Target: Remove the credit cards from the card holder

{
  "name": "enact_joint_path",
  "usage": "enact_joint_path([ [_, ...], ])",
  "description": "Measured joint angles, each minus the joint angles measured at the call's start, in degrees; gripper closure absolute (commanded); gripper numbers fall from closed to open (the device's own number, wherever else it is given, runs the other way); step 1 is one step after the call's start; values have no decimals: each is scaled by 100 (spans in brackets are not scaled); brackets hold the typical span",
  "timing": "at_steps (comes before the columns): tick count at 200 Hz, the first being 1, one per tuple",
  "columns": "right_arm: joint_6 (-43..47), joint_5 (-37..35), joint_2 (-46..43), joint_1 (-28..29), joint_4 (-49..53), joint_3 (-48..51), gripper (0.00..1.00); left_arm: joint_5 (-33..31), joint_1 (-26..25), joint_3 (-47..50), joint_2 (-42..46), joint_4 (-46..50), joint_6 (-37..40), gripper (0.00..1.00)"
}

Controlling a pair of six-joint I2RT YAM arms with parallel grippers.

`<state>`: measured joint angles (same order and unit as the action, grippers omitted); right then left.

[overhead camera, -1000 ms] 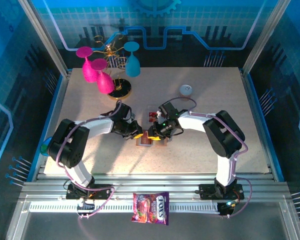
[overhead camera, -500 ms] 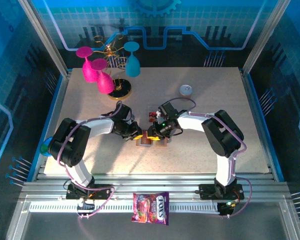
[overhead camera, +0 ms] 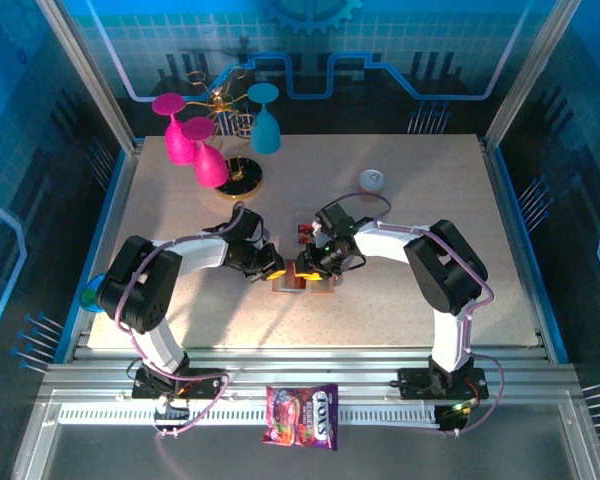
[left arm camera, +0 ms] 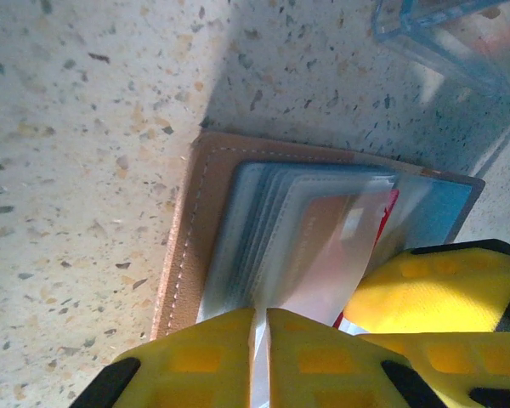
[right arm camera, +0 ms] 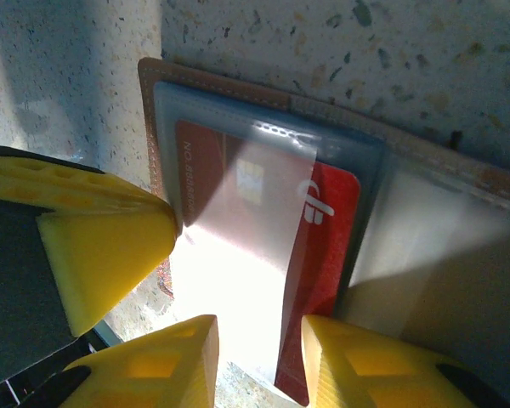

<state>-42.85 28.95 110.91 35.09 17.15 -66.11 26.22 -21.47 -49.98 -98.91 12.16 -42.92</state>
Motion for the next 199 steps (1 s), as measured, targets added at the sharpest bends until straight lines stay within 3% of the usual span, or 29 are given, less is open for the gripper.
enact_joint_path([
  [199,181,44,-356,-348,197,42,66,55,-28,498,236,-651,-372,87],
])
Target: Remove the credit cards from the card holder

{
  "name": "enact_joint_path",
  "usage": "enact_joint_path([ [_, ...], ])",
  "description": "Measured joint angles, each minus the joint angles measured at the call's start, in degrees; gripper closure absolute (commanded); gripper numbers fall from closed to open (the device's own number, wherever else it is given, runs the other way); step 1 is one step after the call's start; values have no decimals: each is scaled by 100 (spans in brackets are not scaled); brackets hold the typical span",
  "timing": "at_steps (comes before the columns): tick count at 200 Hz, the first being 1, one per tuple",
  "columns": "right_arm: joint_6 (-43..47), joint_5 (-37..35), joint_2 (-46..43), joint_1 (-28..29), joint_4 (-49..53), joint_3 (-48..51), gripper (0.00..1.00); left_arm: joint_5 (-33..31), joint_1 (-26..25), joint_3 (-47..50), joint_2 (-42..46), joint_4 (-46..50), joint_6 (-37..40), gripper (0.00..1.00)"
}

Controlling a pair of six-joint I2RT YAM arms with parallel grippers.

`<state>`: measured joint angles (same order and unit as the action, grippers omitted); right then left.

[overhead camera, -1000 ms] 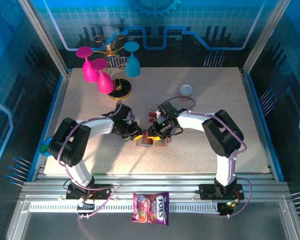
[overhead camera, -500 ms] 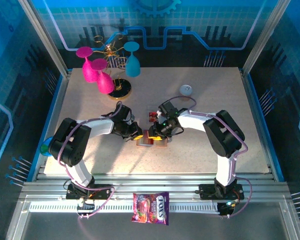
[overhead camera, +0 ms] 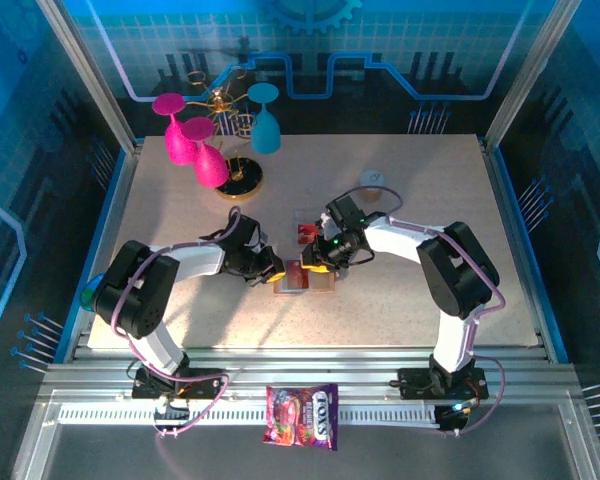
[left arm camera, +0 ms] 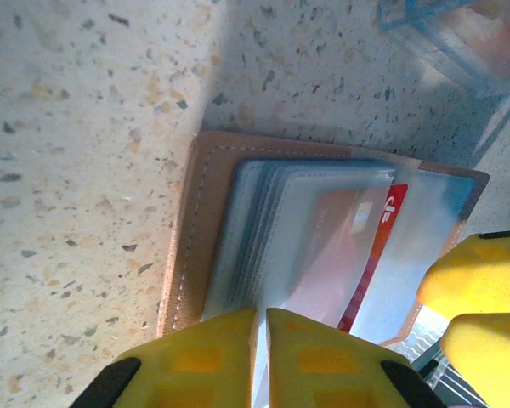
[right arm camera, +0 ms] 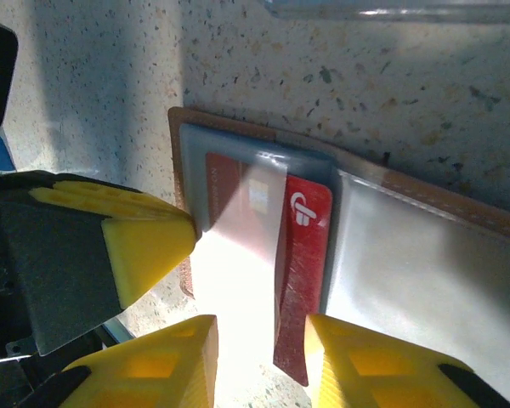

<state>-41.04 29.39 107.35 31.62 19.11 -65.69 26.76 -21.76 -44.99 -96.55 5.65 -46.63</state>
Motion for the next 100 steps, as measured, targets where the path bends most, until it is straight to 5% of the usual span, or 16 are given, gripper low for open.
enact_joint_path([
  [100,101,310,15,-68,-33,79,69,-236,-153,-184,293,605,2,89],
])
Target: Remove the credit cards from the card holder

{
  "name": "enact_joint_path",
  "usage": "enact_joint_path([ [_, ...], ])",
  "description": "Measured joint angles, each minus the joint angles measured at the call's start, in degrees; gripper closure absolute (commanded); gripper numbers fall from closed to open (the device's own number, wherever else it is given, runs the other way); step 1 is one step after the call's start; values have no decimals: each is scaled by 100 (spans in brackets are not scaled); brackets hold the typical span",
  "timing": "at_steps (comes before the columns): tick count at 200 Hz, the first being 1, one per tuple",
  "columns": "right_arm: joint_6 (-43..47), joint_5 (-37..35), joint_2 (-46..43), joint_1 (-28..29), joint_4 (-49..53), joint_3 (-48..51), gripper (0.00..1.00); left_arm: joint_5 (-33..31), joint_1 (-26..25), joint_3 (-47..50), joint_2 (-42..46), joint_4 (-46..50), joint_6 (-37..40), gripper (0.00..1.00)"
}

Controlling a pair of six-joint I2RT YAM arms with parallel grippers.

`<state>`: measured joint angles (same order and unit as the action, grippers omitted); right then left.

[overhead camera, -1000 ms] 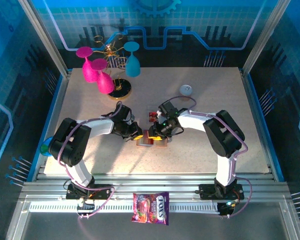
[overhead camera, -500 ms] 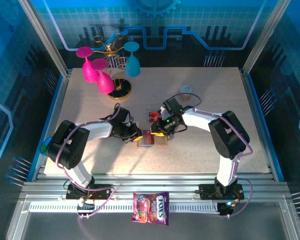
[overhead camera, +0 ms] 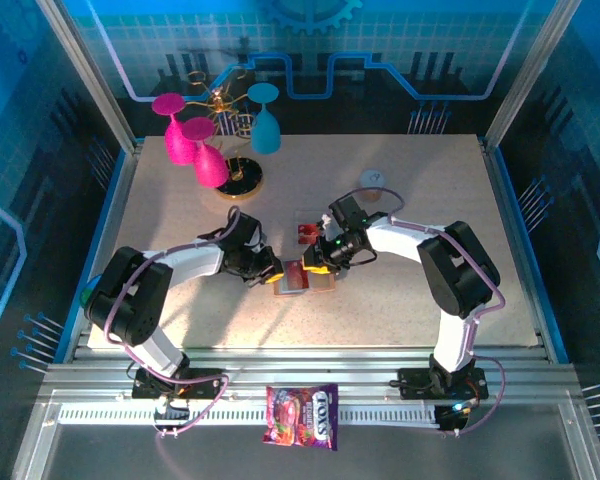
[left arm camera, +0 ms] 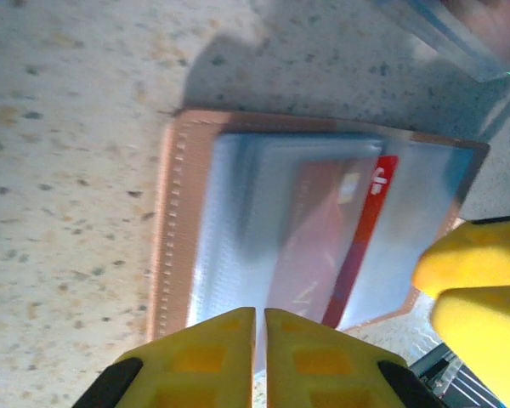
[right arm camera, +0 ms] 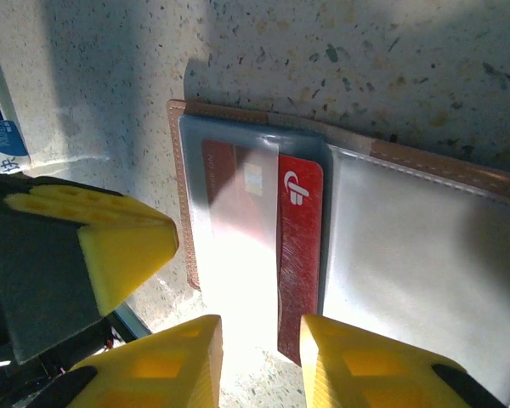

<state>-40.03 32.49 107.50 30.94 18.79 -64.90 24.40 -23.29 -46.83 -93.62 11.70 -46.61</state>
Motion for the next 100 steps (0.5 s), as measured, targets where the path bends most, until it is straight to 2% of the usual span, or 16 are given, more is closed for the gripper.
enact_joint_path([
  [41,0,103,98,0,-63,37,70,-20,-275,-219,-44,13,2,93],
  [100,7,144,170,0,-90,42,72,-326,-308,-223,-243,315,52,95],
])
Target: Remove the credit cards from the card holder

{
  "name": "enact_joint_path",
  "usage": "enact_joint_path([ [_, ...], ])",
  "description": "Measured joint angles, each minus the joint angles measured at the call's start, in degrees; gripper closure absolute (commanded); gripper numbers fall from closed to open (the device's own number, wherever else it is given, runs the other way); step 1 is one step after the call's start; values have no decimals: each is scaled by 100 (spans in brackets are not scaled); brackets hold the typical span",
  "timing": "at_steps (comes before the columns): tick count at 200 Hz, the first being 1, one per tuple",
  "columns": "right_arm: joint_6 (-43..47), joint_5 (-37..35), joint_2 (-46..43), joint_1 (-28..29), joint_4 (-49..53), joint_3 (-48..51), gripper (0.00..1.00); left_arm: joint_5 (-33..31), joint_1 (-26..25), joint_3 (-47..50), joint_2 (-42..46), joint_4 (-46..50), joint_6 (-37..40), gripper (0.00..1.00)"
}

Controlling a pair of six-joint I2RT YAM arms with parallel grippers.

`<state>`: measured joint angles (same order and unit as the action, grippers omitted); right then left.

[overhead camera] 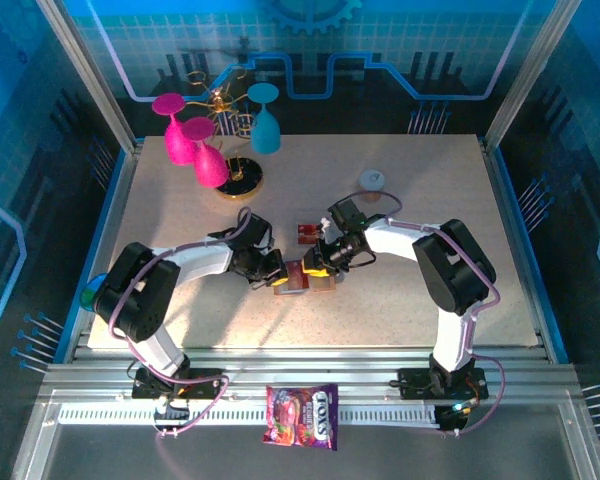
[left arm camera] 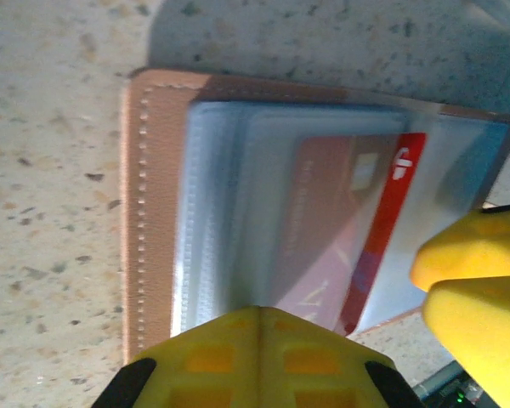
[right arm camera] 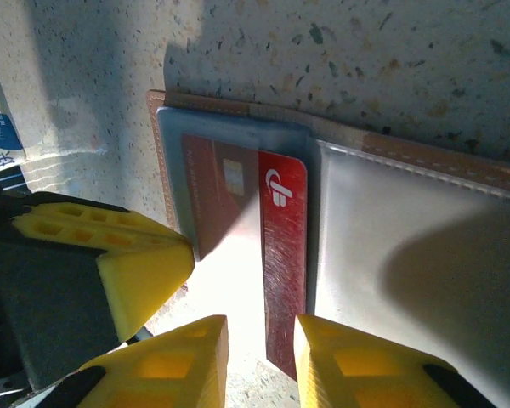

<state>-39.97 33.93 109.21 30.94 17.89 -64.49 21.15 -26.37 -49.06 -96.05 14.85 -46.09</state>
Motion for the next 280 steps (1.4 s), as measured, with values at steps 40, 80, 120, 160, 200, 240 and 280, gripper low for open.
enact_joint_path([
  [40,15,50,57,-4,-94,72,73,-39,0,-20,-33,13,103,95],
  [80,17,103,142,-22,-186,149,74,-55,0,-44,-61,20,164,96],
  [120,-7,181,197,-26,-382,243,76,-61,0,-74,-79,50,214,96],
  [160,-129,372,210,-39,-761,420,78,-59,-2,-118,-111,94,264,96],
  [200,-334,507,210,-76,-1132,608,84,-59,0,-142,-127,122,275,96],
  [240,-444,570,208,-103,-1305,693,89,-59,0,-151,-131,138,275,96],
  [280,-463,573,177,-120,-1335,719,93,-61,0,-157,-131,144,278,96],
])
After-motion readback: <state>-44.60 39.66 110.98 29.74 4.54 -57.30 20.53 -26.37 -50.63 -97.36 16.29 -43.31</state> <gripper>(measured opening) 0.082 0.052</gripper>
